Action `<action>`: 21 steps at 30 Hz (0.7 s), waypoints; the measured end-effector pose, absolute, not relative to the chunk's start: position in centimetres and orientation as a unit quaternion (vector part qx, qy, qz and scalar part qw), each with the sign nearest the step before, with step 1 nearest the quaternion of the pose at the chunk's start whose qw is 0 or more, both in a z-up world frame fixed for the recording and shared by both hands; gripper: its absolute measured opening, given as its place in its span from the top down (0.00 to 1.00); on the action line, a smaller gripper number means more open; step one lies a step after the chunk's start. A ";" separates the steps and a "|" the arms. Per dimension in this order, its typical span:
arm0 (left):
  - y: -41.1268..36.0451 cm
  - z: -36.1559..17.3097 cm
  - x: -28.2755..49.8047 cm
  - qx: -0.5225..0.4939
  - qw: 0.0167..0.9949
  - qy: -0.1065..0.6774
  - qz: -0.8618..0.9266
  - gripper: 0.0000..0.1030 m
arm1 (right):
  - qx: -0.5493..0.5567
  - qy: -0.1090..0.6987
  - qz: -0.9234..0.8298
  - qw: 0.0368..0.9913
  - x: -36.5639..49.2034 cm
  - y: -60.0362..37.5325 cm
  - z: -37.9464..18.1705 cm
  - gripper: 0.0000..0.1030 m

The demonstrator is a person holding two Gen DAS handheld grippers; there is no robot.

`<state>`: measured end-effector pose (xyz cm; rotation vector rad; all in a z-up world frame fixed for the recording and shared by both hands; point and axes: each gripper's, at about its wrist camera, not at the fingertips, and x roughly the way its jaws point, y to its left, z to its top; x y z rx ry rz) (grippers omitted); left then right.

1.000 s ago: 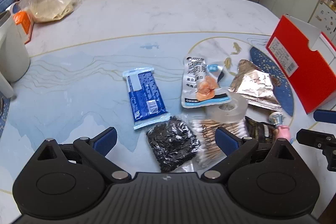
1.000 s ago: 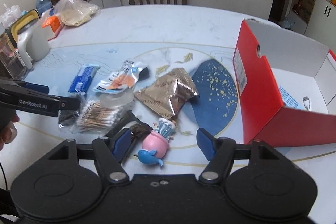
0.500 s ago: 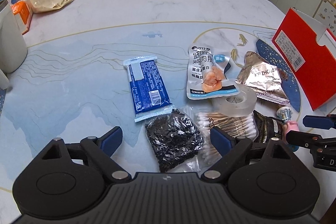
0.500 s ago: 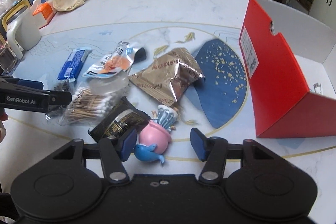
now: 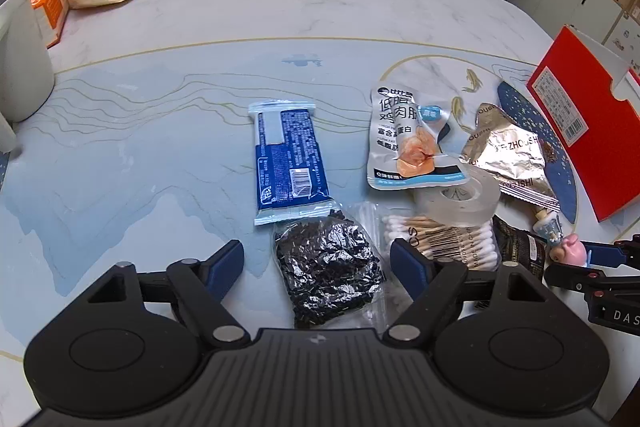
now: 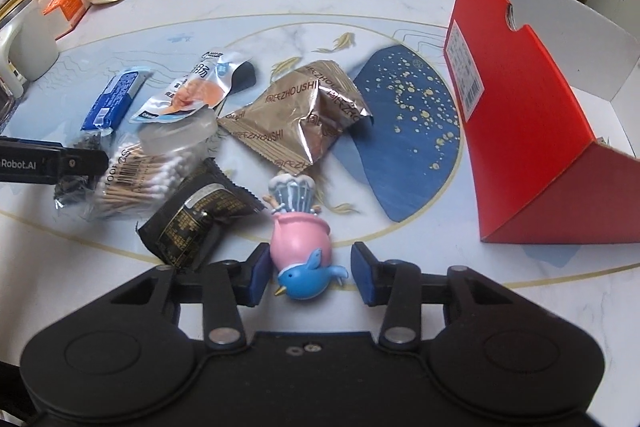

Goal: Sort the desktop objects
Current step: 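Grasp the pink pig toy with the right tool while the left tool grasps the black seaweed bag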

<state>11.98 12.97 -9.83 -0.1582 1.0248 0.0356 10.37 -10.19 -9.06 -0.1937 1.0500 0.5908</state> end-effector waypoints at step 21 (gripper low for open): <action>12.8 -9.8 11.6 -0.060 0.868 0.492 0.021 0.65 | -0.093 0.482 0.277 0.826 10.2 -10.3 -8.7 0.63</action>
